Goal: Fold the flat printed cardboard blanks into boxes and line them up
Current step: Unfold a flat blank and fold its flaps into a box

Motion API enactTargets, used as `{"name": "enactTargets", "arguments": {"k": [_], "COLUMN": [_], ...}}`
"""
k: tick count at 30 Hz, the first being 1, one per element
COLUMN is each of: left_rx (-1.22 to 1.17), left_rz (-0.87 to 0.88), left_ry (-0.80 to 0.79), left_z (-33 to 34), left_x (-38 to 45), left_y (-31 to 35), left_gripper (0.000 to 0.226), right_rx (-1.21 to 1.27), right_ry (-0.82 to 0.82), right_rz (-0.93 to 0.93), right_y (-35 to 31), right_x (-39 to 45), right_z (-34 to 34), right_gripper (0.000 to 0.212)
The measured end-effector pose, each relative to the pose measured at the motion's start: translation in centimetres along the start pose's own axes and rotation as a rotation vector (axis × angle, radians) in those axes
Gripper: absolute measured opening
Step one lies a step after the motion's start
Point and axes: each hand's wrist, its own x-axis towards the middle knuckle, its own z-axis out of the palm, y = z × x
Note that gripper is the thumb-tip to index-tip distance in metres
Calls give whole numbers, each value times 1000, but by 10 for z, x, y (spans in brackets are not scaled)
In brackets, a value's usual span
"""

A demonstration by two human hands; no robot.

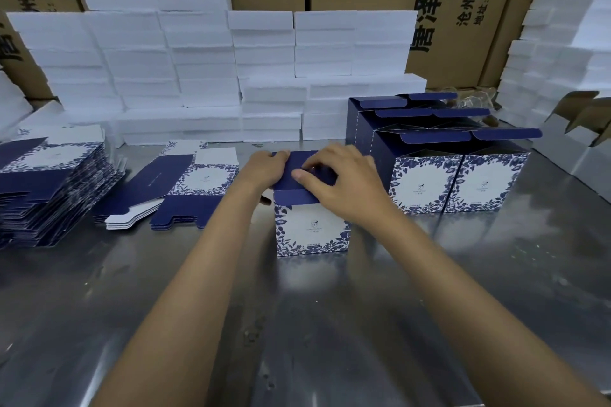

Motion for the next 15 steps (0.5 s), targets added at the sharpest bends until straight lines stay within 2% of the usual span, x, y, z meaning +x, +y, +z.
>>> {"name": "enactTargets", "arguments": {"k": [4, 7, 9, 12, 15], "left_rx": [38, -46, -206, -419, -383], "left_rz": [68, 69, 71, 281, 497], "left_ry": [71, 101, 117, 199, 175], "left_z": [-1, 0, 5, 14, 25], "left_x": [13, 12, 5, -11, -22], "left_y": [-1, -5, -11, -21, -35], "left_gripper": [39, 29, 35, 28, 18], "right_rx": [331, 393, 409, 417, 479], "right_ry": [-127, -148, -135, -123, -113], "right_rz": [156, 140, 151, 172, 182], "right_y": [10, 10, 10, 12, 14], "right_x": [-14, -12, -9, -2, 6], "right_z": [-2, -1, 1, 5, 8], "right_gripper": [37, 40, 41, 42, 35]}}
